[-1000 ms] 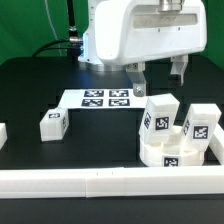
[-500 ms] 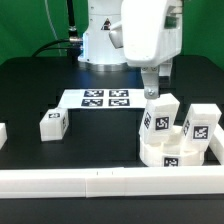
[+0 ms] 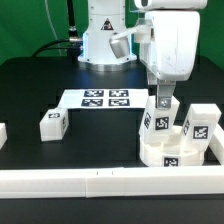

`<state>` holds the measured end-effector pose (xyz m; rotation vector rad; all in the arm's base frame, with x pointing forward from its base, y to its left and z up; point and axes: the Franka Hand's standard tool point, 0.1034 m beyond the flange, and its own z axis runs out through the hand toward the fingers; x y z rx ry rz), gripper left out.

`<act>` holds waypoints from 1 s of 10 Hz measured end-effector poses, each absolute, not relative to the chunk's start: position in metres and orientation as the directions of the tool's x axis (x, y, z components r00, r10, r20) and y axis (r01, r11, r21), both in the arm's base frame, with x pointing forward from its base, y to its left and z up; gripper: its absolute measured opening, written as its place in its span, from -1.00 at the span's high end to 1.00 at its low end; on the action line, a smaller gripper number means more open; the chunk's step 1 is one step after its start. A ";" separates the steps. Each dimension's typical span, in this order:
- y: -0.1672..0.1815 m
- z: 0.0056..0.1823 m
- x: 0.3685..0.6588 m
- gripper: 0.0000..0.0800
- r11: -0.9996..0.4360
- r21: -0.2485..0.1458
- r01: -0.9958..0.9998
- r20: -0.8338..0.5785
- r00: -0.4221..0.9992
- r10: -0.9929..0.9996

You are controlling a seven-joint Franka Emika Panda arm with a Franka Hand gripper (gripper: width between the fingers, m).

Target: Assemble stool

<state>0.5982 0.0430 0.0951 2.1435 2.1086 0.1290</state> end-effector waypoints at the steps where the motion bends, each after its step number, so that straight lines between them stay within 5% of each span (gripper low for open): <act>1: 0.044 0.093 0.600 -0.62 -0.024 0.151 0.988 -0.030 0.029 0.999; 6: 0.042 0.087 0.599 -0.62 -0.027 0.142 0.990 -0.032 0.032 0.999; 8: 0.041 0.087 0.599 0.02 -0.029 0.142 0.990 -0.032 0.033 0.999; 10: 0.038 0.088 0.600 0.14 -0.047 0.144 0.988 -0.030 0.051 0.998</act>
Offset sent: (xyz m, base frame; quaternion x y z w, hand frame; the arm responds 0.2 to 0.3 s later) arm 0.0035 -0.0013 -0.0058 0.0103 -0.0016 -0.0040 0.9999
